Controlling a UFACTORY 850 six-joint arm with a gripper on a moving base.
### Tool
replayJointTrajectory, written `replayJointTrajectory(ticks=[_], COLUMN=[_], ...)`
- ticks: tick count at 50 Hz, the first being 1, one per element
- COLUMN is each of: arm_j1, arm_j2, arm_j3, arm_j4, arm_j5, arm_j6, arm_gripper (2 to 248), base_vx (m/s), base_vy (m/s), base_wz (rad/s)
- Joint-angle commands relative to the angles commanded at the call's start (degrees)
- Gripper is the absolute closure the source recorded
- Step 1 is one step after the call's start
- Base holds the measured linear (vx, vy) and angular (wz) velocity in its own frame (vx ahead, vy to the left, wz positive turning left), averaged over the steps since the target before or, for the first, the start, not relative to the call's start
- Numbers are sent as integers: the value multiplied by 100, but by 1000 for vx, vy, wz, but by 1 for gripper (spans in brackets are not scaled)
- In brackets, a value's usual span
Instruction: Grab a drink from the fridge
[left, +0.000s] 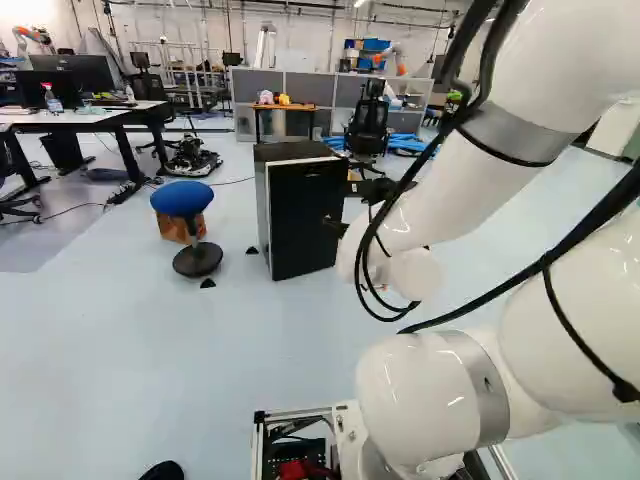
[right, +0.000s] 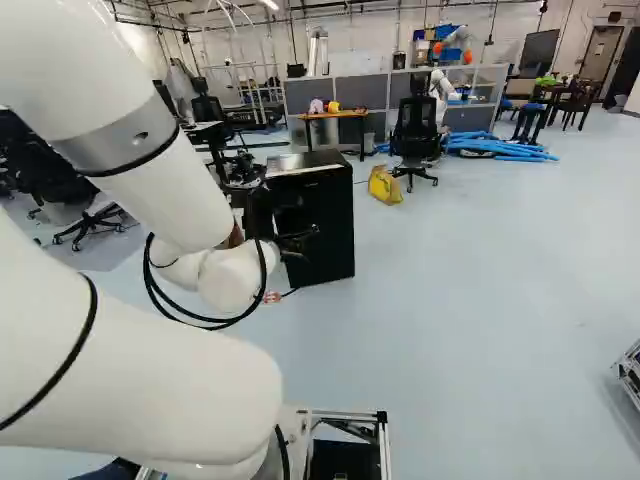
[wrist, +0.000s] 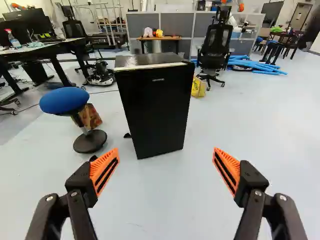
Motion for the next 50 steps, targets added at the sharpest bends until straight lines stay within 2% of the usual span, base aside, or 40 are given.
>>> replayJointTrajectory(ticks=[21, 50], arm_j1=[0, 0], arm_j2=[0, 0], arm_j3=[0, 0], arm_j4=[0, 0], arm_j5=[0, 0], arm_j6=[0, 0], arm_gripper=[3, 3], base_vx=[68, 92], base_vy=[10, -7], base_wz=[60, 196])
